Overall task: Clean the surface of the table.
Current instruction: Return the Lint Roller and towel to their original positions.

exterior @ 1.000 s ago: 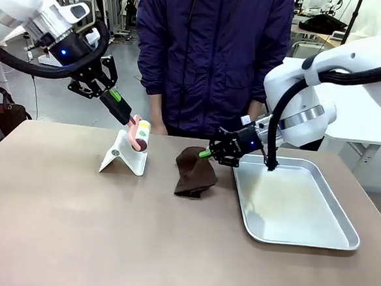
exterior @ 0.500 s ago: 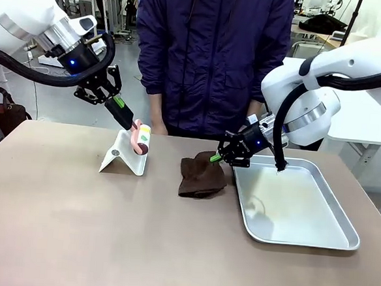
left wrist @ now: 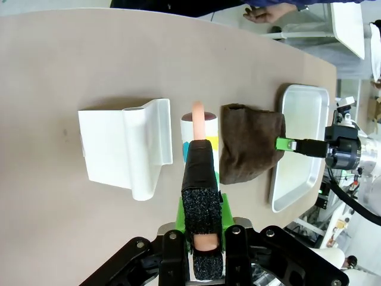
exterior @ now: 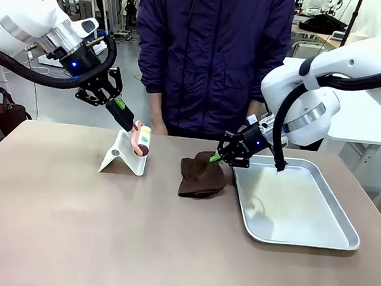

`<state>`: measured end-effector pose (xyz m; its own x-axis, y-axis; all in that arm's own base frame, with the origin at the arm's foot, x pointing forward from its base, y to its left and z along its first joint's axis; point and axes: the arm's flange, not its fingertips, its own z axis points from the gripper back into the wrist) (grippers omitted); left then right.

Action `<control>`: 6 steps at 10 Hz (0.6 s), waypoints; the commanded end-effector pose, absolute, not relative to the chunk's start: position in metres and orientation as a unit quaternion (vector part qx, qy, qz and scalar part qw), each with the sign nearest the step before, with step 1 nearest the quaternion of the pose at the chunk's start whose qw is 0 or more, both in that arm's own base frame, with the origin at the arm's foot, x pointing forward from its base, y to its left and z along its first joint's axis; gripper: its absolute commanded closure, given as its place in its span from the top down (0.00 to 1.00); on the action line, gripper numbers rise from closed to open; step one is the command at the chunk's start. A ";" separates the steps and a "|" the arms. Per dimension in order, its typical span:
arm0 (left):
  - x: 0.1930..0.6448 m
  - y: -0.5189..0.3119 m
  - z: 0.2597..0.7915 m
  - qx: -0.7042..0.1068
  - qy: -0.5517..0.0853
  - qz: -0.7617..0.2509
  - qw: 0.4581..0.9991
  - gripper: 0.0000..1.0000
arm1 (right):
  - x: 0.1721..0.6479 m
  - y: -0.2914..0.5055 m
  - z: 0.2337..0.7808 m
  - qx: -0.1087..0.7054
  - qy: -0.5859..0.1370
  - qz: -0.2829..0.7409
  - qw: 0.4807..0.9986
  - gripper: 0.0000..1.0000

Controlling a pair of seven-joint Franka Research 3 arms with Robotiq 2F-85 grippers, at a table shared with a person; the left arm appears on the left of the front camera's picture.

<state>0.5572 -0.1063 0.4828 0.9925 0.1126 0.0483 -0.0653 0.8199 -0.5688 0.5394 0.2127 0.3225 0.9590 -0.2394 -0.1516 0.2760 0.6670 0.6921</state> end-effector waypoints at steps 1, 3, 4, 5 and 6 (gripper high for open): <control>0.554 -0.103 0.489 -0.301 -0.038 0.047 0.952 0.22 | 0.539 0.213 0.325 0.391 0.024 -0.143 0.909 0.08; 0.557 -0.106 0.483 -0.296 -0.040 0.047 0.953 0.22 | 0.539 0.213 0.325 0.391 0.024 -0.143 0.909 0.08; 0.559 -0.108 0.473 -0.287 -0.030 0.036 0.957 0.22 | 0.539 0.213 0.322 0.383 0.024 -0.141 0.913 0.08; 0.560 -0.112 0.468 -0.282 -0.029 0.030 0.959 0.22 | 0.540 0.219 0.317 0.365 0.029 -0.139 0.920 0.08; 0.561 -0.116 0.466 -0.270 -0.031 0.025 0.962 0.22 | 0.542 0.223 0.311 0.361 0.034 -0.145 0.921 0.08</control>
<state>0.5597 -0.1129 0.4650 0.9958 0.0868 0.0281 -0.0572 0.8344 -0.5481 0.5380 0.2158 0.3141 0.9603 -0.2292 -0.1588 0.2745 0.6778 0.6821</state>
